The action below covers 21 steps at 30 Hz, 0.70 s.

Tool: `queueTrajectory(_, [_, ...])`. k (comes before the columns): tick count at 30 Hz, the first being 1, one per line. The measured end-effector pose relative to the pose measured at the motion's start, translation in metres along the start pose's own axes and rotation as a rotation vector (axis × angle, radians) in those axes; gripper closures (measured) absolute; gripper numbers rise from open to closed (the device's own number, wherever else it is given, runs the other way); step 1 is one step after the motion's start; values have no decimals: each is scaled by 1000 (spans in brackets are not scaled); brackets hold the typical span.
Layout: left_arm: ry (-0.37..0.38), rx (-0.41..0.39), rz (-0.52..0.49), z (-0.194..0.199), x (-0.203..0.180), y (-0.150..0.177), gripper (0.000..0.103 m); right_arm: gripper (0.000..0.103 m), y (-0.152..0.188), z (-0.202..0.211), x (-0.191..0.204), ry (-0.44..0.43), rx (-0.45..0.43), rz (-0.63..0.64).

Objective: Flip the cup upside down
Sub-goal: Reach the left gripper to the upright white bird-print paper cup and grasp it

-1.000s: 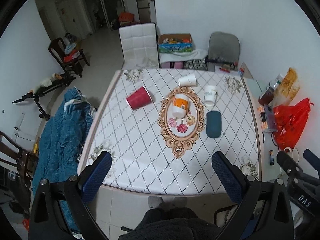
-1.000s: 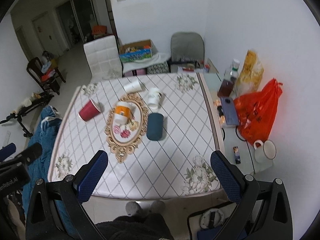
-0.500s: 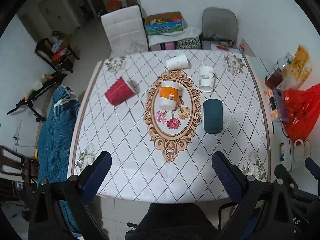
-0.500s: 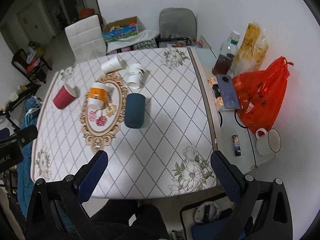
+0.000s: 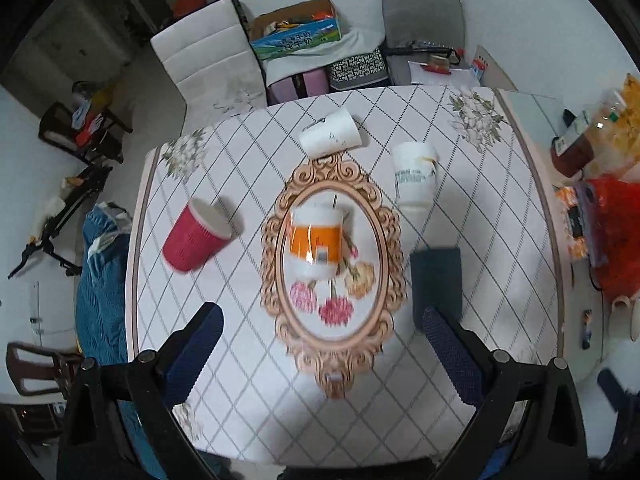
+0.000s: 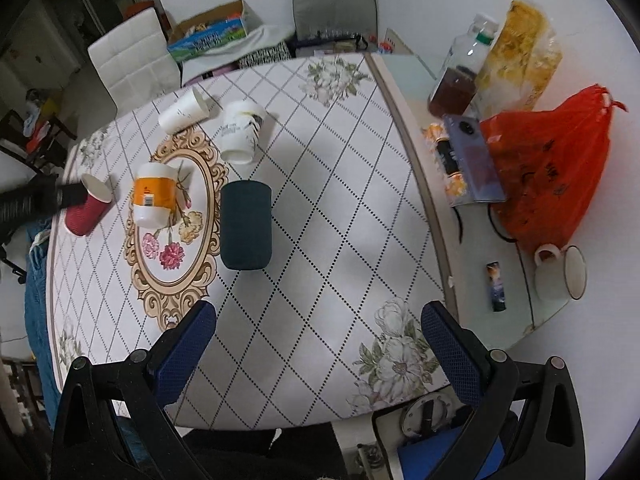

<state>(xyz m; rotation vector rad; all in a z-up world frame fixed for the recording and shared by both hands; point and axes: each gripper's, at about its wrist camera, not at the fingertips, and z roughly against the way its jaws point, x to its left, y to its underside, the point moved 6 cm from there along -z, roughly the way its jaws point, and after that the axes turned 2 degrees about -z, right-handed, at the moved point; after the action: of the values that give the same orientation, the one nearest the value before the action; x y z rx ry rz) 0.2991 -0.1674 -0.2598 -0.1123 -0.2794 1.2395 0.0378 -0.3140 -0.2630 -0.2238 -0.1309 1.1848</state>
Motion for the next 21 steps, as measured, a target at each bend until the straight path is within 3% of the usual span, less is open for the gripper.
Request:
queueTrajectory(11, [35,102,-93,-89,-36,-89,0,0,-16,-81,-1,60,137,-38])
queueTrajectory(21, [60,234,-179,-158,-80,-113,0,0,3,-139,-28,141,294,-59])
